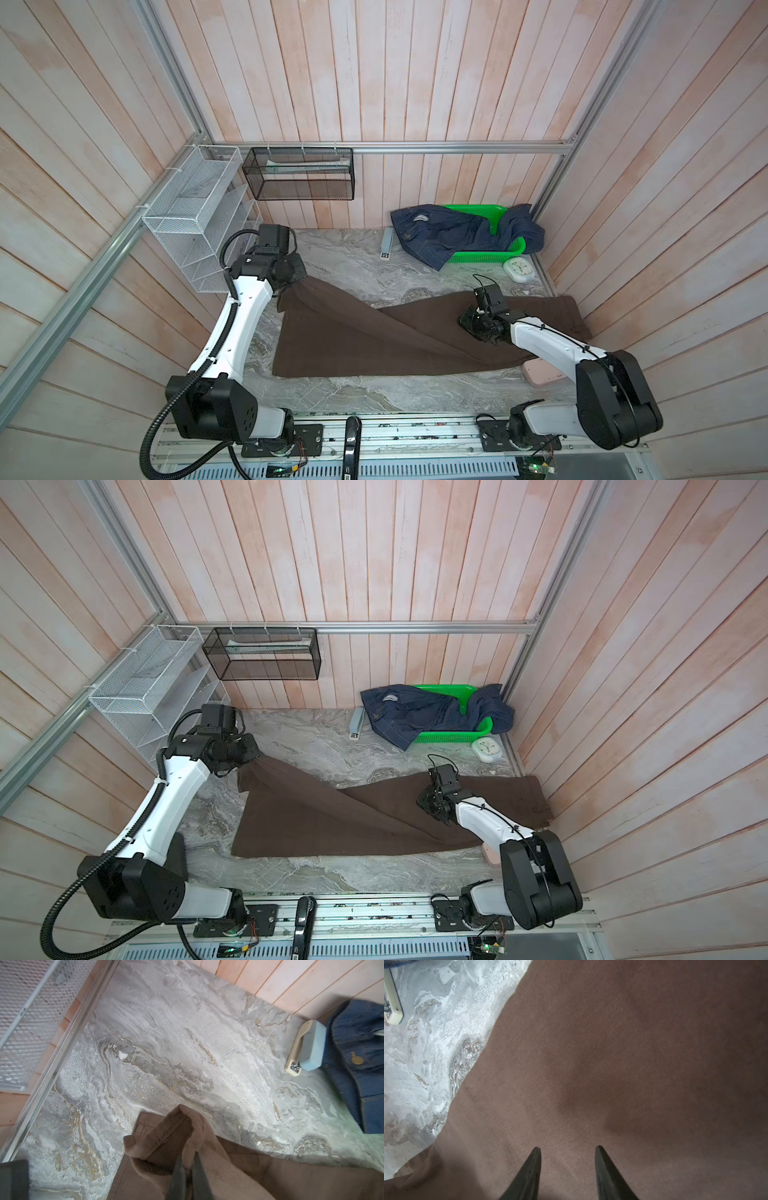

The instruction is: Fold and stack the trousers

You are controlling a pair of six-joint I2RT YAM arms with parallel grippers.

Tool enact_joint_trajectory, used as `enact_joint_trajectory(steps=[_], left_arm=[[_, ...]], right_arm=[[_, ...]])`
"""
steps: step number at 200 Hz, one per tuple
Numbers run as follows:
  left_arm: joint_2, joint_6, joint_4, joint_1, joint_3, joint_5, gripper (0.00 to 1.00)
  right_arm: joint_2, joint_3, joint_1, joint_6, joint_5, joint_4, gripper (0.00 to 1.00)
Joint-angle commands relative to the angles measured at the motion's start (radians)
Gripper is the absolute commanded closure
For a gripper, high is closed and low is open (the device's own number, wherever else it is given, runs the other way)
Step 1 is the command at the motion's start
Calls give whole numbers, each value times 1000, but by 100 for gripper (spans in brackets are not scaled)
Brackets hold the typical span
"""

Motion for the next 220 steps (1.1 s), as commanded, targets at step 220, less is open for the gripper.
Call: enact_joint_trajectory(steps=[220], left_arm=[[-455, -194, 174, 50, -628, -126, 100]], right_arm=[[-8, 40, 22, -22, -24, -6, 57]])
